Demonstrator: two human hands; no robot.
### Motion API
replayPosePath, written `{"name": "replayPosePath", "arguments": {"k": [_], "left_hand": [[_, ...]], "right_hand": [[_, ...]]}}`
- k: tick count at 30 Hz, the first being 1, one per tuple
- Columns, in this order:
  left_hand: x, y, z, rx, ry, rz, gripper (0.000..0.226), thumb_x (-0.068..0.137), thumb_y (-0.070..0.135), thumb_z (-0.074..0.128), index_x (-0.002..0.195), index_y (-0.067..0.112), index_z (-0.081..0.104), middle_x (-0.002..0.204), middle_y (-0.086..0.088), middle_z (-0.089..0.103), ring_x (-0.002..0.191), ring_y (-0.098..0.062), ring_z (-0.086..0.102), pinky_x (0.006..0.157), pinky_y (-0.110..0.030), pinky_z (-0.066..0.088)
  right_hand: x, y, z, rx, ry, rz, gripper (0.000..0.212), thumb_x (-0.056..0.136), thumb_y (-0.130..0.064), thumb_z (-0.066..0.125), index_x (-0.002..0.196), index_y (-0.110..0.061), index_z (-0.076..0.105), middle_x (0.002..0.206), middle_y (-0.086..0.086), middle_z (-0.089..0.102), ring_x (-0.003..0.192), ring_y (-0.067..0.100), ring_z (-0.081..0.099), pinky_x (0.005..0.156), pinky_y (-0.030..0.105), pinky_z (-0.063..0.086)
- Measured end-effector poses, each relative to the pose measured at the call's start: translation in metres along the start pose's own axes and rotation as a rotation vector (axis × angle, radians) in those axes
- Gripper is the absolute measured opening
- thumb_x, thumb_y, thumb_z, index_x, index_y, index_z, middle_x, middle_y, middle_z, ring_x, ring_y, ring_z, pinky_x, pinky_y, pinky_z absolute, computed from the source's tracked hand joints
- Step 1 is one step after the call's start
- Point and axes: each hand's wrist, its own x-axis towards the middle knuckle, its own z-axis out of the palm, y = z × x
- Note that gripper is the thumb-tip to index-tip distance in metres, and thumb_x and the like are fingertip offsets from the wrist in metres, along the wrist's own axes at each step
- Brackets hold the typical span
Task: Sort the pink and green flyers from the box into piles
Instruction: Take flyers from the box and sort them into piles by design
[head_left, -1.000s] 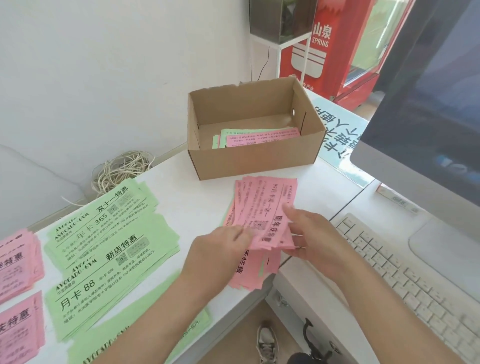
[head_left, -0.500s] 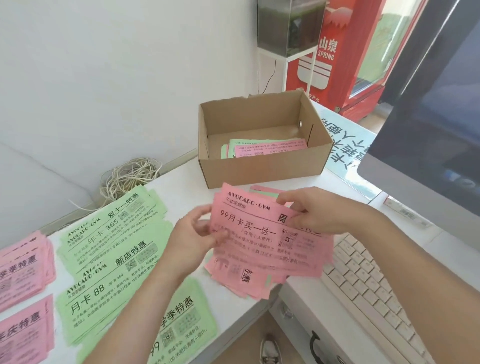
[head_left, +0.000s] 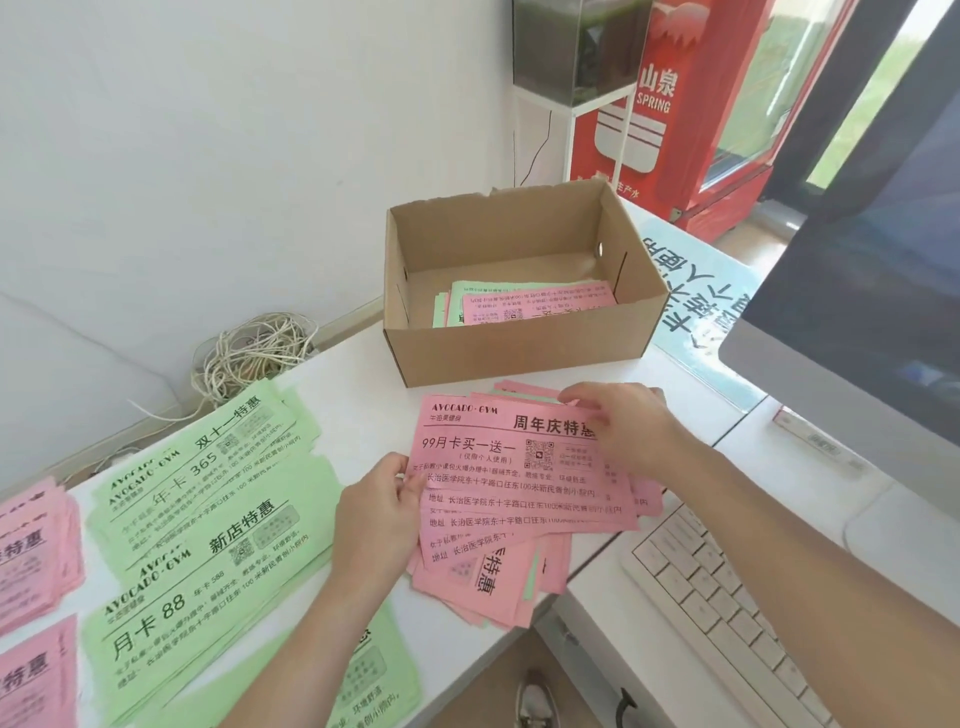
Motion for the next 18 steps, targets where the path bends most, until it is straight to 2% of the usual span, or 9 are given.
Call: {"name": "replayPosePath", "arguments": {"k": [2,3,5,7,9,11,14,16,18], "left_hand": [[-0.002,0.0,-0.001,0.023,0.037,0.053,0.027,0.094,0.025,0.059,0.067,0.024,0.056,0.059,0.006,0.063,0.054,-0.014,0.053,0.052,-0.029,0.037],[-0.003,0.0,-0.003,0.027,0.055,0.088,0.024,0.095,0.025,0.057,0.071,0.027,0.062,0.061,0.006,0.064,0.054,-0.014,0.053,0.052,-0.028,0.037],[-0.004,-0.002,-0.005,0.09,0.103,0.179,0.022,0.097,0.024,0.051,0.096,0.022,0.073,0.081,0.006,0.072,0.069,-0.017,0.061,0.062,-0.027,0.042],[-0.006,-0.004,-0.008,0.148,0.169,0.292,0.028,0.091,0.017,0.05,0.109,0.014,0.071,0.099,0.004,0.072,0.086,-0.015,0.064,0.073,-0.02,0.042],[-0.012,-0.001,-0.011,0.071,0.254,0.361,0.028,0.085,0.011,0.055,0.106,0.009,0.072,0.095,0.003,0.067,0.081,-0.004,0.058,0.071,-0.01,0.041],[-0.019,0.002,-0.013,-0.023,0.312,0.424,0.023,0.086,0.014,0.057,0.101,0.009,0.074,0.088,0.004,0.062,0.076,-0.003,0.053,0.065,-0.01,0.041],[-0.027,0.0,-0.016,-0.065,0.318,0.466,0.024,0.087,0.019,0.052,0.096,0.012,0.073,0.09,0.01,0.06,0.078,-0.002,0.056,0.069,-0.01,0.043],[-0.026,-0.002,-0.016,-0.03,0.335,0.451,0.018,0.084,0.013,0.057,0.092,0.013,0.073,0.094,0.008,0.061,0.085,-0.007,0.057,0.078,-0.006,0.039],[-0.028,0.001,-0.018,-0.077,0.342,0.433,0.021,0.079,0.004,0.061,0.089,0.017,0.072,0.094,0.007,0.063,0.087,-0.007,0.058,0.081,-0.007,0.039]], "right_hand": [[0.008,-0.002,0.002,0.015,0.023,-0.006,0.044,0.095,-0.006,0.041,0.124,-0.036,0.056,0.117,-0.013,0.067,0.112,0.017,0.05,0.098,0.038,0.026],[0.01,-0.003,0.002,-0.009,0.045,-0.02,0.043,0.096,-0.008,0.04,0.124,-0.036,0.056,0.12,-0.013,0.064,0.114,0.016,0.047,0.097,0.038,0.025],[0.012,-0.004,0.0,-0.091,0.096,-0.062,0.042,0.098,-0.015,0.042,0.132,-0.038,0.048,0.132,-0.014,0.054,0.123,0.014,0.038,0.096,0.039,0.025],[0.005,-0.007,-0.004,-0.087,0.082,-0.106,0.051,0.096,-0.027,0.051,0.142,-0.042,0.034,0.146,-0.018,0.036,0.134,0.013,0.026,0.099,0.043,0.026],[-0.007,-0.011,-0.003,0.017,0.055,-0.161,0.068,0.09,-0.033,0.062,0.144,-0.047,0.023,0.152,-0.02,0.023,0.139,0.011,0.016,0.102,0.047,0.028],[-0.019,-0.013,0.004,0.1,0.119,-0.225,0.072,0.086,-0.031,0.068,0.142,-0.049,0.026,0.149,-0.021,0.028,0.136,0.01,0.021,0.102,0.045,0.032],[-0.024,-0.007,0.021,0.209,0.239,-0.213,0.05,0.086,-0.02,0.069,0.13,-0.038,0.051,0.131,-0.02,0.051,0.12,0.004,0.036,0.101,0.031,0.036],[-0.025,-0.001,0.03,0.26,0.323,-0.194,0.024,0.086,-0.015,0.068,0.106,-0.029,0.065,0.115,-0.02,0.059,0.107,0.003,0.043,0.095,0.035,0.044],[-0.026,0.002,0.031,0.307,0.34,-0.173,0.018,0.085,-0.012,0.067,0.092,-0.028,0.063,0.108,-0.023,0.057,0.103,0.006,0.047,0.089,0.039,0.048]]}}
